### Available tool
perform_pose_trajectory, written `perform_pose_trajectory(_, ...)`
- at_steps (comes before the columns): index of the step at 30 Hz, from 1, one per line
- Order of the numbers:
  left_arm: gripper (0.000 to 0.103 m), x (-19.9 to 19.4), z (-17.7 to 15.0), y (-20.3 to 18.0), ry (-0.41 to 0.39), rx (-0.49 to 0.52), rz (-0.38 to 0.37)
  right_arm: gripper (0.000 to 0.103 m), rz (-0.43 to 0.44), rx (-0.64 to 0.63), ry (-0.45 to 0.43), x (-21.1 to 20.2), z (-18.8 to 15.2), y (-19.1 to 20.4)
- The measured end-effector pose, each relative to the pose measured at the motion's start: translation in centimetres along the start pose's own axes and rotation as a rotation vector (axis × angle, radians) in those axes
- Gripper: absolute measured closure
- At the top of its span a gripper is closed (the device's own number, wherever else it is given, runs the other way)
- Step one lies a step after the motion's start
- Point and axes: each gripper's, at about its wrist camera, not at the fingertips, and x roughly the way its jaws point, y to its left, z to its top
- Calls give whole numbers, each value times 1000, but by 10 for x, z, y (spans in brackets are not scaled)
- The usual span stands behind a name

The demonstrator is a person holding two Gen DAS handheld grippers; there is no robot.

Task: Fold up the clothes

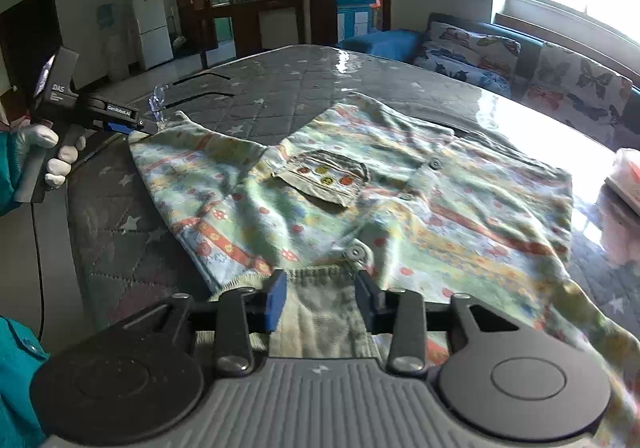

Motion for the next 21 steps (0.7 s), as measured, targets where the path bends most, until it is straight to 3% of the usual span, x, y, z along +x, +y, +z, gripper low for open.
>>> perform_pose_trajectory(1,56,2,0,-1,-3,13,3,58,-7,5,1,-2,-2,-1)
perform_pose_trajectory(3,87,5,2,-3,-12,45,18,55,-21,23,6,-5,-5,-5)
perform_pose_trajectory(6,93,10,6,-6,-12,64,29,55,-43,50,13,-7,-12,-11)
perform_pose_trajectory(10,93,11,6,-13,-20,104,101,54,-62,85,22,-9,-21,-18)
perform_pose_trajectory(14,91,14,9,-16,-15,81,110,54,-71,116,25,-14,-31,-25)
perform_pose_trajectory(19,80,2,7,-12,-14,49,89,53,-97,160,-9,-30,-37,-37)
perform_pose_trajectory(21,65,-7,7,-14,-21,49,74,53,-106,207,-12,-33,-41,-46)
